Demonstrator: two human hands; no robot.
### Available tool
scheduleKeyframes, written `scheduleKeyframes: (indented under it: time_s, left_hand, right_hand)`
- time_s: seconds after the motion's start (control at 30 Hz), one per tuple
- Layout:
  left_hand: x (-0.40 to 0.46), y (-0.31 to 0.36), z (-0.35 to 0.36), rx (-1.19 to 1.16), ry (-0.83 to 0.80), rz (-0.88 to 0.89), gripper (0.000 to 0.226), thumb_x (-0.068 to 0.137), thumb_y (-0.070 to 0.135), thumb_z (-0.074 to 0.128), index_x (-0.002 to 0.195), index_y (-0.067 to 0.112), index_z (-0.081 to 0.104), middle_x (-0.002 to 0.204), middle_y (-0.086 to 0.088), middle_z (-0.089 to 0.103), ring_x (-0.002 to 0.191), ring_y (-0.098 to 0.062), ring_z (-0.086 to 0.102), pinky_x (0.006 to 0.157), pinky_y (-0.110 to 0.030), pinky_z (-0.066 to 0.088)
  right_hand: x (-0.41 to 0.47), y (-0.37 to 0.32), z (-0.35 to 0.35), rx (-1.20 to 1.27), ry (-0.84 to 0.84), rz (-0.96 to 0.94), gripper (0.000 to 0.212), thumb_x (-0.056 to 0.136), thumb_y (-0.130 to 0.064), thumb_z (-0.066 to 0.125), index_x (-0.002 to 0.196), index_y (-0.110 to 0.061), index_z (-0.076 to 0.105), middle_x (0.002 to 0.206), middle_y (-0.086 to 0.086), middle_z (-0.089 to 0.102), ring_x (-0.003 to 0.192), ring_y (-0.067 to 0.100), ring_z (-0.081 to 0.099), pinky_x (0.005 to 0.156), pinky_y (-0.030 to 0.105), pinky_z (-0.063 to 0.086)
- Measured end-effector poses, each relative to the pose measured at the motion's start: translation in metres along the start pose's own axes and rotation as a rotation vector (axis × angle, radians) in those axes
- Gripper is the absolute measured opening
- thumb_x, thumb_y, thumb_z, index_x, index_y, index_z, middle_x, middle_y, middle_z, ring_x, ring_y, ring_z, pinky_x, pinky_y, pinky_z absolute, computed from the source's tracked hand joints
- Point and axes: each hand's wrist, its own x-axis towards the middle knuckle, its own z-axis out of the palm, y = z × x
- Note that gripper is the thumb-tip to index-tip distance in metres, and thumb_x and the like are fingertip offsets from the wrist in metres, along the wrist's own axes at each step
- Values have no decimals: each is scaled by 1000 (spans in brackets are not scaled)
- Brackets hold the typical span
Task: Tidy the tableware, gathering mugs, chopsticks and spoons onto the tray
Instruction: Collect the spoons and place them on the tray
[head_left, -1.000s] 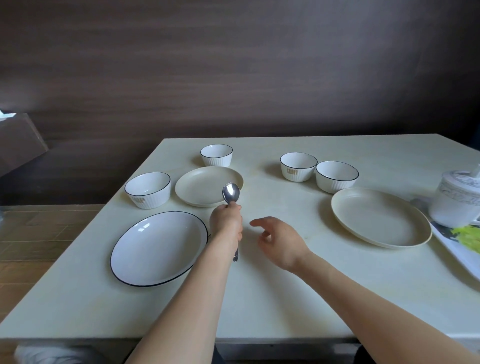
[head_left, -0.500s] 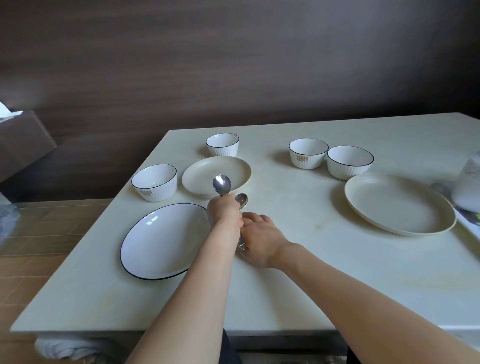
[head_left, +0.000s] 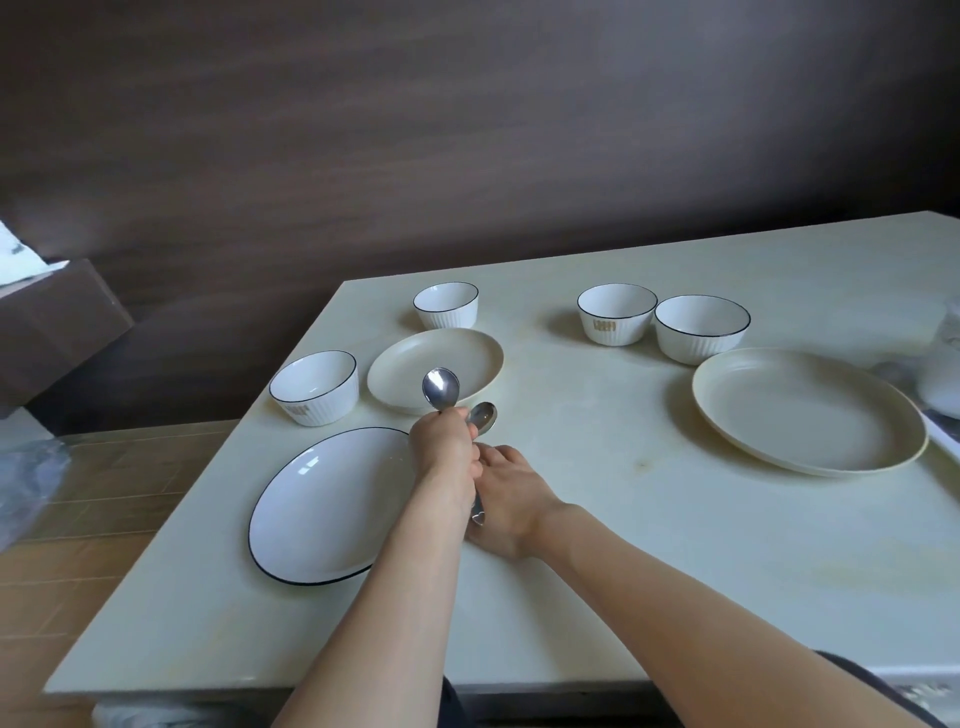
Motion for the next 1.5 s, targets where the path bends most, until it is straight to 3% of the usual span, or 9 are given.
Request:
scheduleKeyframes:
  time_s: [0.13, 0.23, 0.5, 0.7, 0.93, 1.07, 1.2, 1.33, 1.5]
  left_hand:
    - [-1, 3, 0, -49, -29, -43, 22, 93, 7, 45, 71, 12, 49, 59, 0, 40, 20, -5, 20, 33, -9, 13]
    - [-3, 2, 0, -7, -42, -44, 24, 92, 8, 48, 69, 13, 48, 60, 1, 40, 20, -5, 20, 33, -9, 12]
    - [-7, -14, 6, 51, -157, -146, 22, 93, 7, 41, 72, 14, 46, 63, 1, 40, 21, -6, 22, 33, -8, 16]
    - [-9, -24, 11, 10, -225, -240, 22, 93, 6, 35, 74, 14, 45, 62, 1, 40, 22, -7, 24, 34, -7, 20]
    - [-8, -27, 11, -10, -231, -292, 25, 95, 5, 35, 74, 11, 48, 61, 0, 42, 25, -9, 32, 35, -9, 26]
    - [-6, -27, 10, -2, -183, -286, 27, 92, 4, 30, 72, 11, 47, 60, -2, 44, 36, -12, 33, 38, -12, 26]
    - [-6, -28, 11, -29, -170, -275, 27, 93, 6, 29, 72, 9, 46, 61, -3, 45, 46, -15, 37, 40, -15, 28]
    - [-11, -24, 10, -107, -198, -269, 28, 98, 14, 37, 73, 7, 47, 55, -6, 55, 38, -17, 52, 43, -20, 40]
    - [-11, -21, 14, -128, -208, -230, 19, 93, 13, 40, 75, 10, 46, 79, -10, 45, 69, -26, 45, 70, -38, 42]
  right_hand:
    - [-1, 11, 0, -12, 65, 62, 45, 85, -39, 23, 101, -16, 58, 108, 2, 62, 114, 22, 46, 90, 30, 32]
    - [-4, 24, -9, -45, 133, 186, 25, 90, -32, 35, 84, -17, 54, 95, 6, 63, 95, 26, 50, 69, 28, 27]
    - [-26, 55, -34, -53, 184, 583, 22, 89, -6, 46, 107, -12, 57, 108, 7, 57, 99, 28, 54, 67, 28, 34]
    - [-37, 59, -51, 49, -15, 732, 20, 82, -8, 49, 65, -12, 41, 63, 0, 45, 64, 23, 49, 46, 23, 31]
    - [-41, 53, -52, 142, -39, 778, 21, 82, -20, 51, 64, -15, 43, 62, -1, 48, 55, 17, 47, 45, 21, 30]
    - [-35, 56, -50, 260, 76, 779, 21, 77, -10, 50, 59, -12, 41, 55, 2, 44, 47, 17, 39, 43, 21, 28]
    - [-30, 55, -50, 632, 229, 658, 19, 79, -7, 54, 60, -8, 58, 40, 5, 51, 35, 13, 34, 44, 21, 33]
    - [-32, 38, -59, 1065, 298, 494, 8, 86, -4, 59, 78, -8, 60, 52, 10, 55, 38, 17, 38, 47, 23, 32]
    - [-30, 29, -52, 987, 189, 485, 5, 86, -7, 62, 81, -8, 63, 62, 8, 55, 43, 15, 40, 44, 21, 34]
